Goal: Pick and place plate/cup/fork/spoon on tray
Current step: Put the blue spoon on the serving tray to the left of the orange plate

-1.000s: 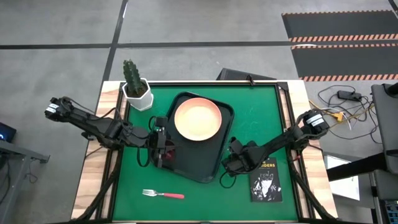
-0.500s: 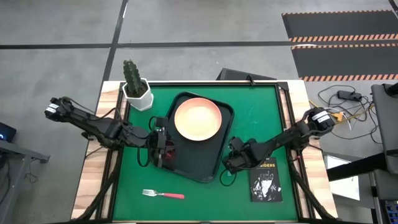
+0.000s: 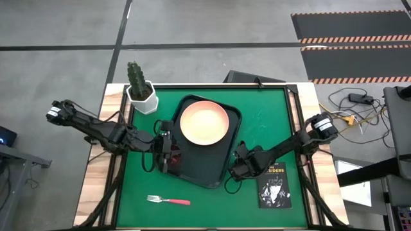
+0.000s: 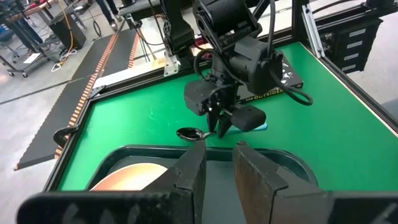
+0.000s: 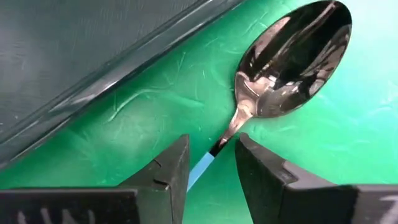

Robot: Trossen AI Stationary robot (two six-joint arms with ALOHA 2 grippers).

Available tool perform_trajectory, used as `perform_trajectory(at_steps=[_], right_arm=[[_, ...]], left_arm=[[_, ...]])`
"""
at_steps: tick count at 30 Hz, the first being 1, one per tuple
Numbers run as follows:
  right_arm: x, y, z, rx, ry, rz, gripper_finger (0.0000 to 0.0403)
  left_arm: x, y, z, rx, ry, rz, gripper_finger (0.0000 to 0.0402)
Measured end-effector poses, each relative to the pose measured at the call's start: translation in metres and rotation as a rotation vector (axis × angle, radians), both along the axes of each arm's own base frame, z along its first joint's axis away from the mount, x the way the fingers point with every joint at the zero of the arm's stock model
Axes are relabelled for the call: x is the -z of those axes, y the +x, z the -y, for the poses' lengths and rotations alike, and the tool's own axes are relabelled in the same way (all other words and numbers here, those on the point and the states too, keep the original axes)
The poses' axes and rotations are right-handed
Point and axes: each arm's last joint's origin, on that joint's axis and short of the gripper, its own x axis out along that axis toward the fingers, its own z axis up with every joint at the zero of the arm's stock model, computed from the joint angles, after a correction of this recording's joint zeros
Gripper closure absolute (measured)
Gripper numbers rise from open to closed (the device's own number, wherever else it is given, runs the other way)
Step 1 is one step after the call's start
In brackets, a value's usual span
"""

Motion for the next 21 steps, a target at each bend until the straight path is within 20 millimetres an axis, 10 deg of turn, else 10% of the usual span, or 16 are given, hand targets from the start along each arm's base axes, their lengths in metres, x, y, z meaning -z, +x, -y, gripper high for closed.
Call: perform_trajectory(at_steps=[11,21], right_arm=[[0.000,-0.001,0.000,0.006,0.016,-0.014,0.0387],[-0.021,-0.011,0.007,0.014,0.030,-0.039,0.0391]], left_arm=[[0.000,0.000,0.000,0.000,-0.001,0.003,0.0340],[0.000,0.000,0.000,0.001,-0.001,0.003,0.0340]])
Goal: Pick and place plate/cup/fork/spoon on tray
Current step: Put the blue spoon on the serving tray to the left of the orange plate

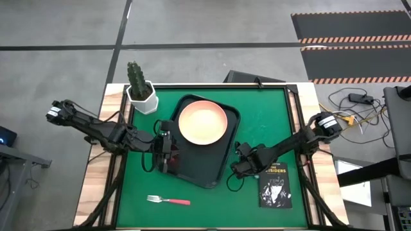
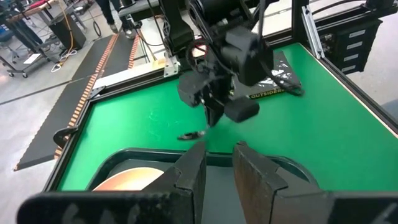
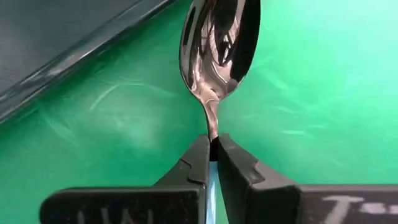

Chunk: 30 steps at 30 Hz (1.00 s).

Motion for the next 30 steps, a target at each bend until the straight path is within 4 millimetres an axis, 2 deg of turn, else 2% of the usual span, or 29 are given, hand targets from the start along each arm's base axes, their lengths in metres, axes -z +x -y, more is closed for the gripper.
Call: perform_trajectory(at_steps=[9,14,24,30], right_arm=[[-0.048,-0.013,0.011,-0.088,-0.021,0.114,0.0391],[-0.061,-0.004,0.022,-0.159,-0.032,0.178,0.0391],[-0.083,0.052,0.035,-0.383,-0.132,0.164,0.0391],[-0.084,0.092,0.038,-0.539,-0.161,0.121,0.0391]], left_arm=[[0.000,0.000,0.000,0.001,0.002,0.004,0.0340],[-0.004,0.001,0.000,0.011,0.019,0.036,0.0340],[-0.012,-0.010,-0.004,0.008,-0.004,0.079,0.0340],[-0.011,-0.022,-0.007,0.003,-0.042,0.113,0.0340]])
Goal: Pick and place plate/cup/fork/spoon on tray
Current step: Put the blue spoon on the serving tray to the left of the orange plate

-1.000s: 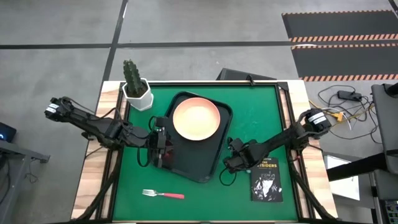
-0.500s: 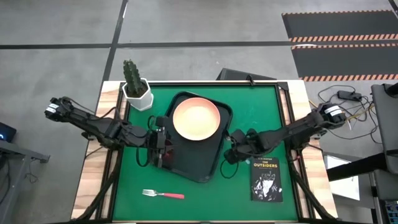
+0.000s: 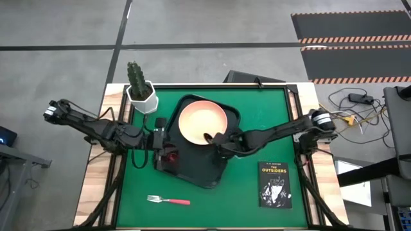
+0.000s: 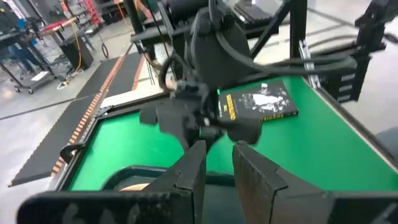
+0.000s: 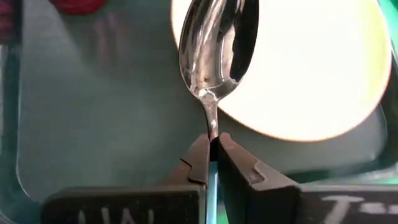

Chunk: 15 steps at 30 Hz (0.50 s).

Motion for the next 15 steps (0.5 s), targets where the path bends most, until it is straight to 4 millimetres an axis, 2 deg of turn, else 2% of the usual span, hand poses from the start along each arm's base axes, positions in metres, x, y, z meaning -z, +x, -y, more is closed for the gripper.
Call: perform_trajectory(at_steps=[6,15], right_arm=[[0.006,0.033,0.005,-0.102,-0.051,-0.028,0.0391],[0.028,0.065,0.010,-0.202,-0.118,-0.093,0.0391]], left_arm=[[-0.002,-0.015,-0.005,0.003,-0.030,0.075,0.0340],[-0.001,-0.030,-0.011,0.004,-0.061,0.159,0.0340]])
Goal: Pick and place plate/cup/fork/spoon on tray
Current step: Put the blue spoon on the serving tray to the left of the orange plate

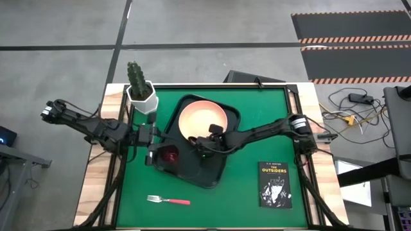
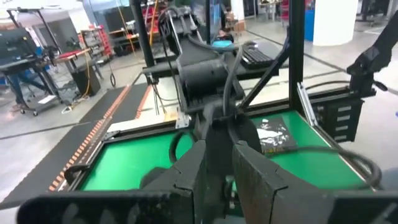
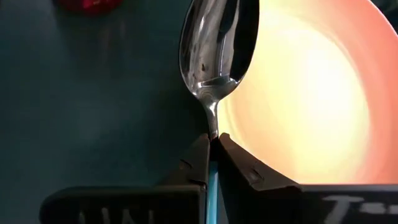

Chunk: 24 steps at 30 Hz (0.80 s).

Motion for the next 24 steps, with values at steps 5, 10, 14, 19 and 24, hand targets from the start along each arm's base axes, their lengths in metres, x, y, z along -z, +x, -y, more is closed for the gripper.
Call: perform_trajectory(at_steps=[5,10,14,19,24], right_arm=[[0.009,0.019,-0.003,-0.057,-0.026,-0.013,0.0391],[0.020,0.033,-0.005,-0.087,-0.039,-0.029,0.0391],[0.027,0.040,-0.006,-0.099,-0.044,-0.039,0.0391],[0.033,0.042,-0.007,-0.112,-0.028,-0.048,0.0391],[0.033,0.041,-0.008,-0.117,-0.009,-0.046,0.0391]], left_arm=[[0.000,-0.002,-0.001,0.002,-0.001,0.001,0.0340],[0.002,0.001,0.000,0.002,0.003,-0.009,0.0340],[0.001,0.001,0.000,0.003,0.003,-0.008,0.0340],[0.001,0.000,0.000,0.002,0.003,-0.006,0.0340],[0.001,0.000,0.000,0.002,0.002,-0.006,0.0340]])
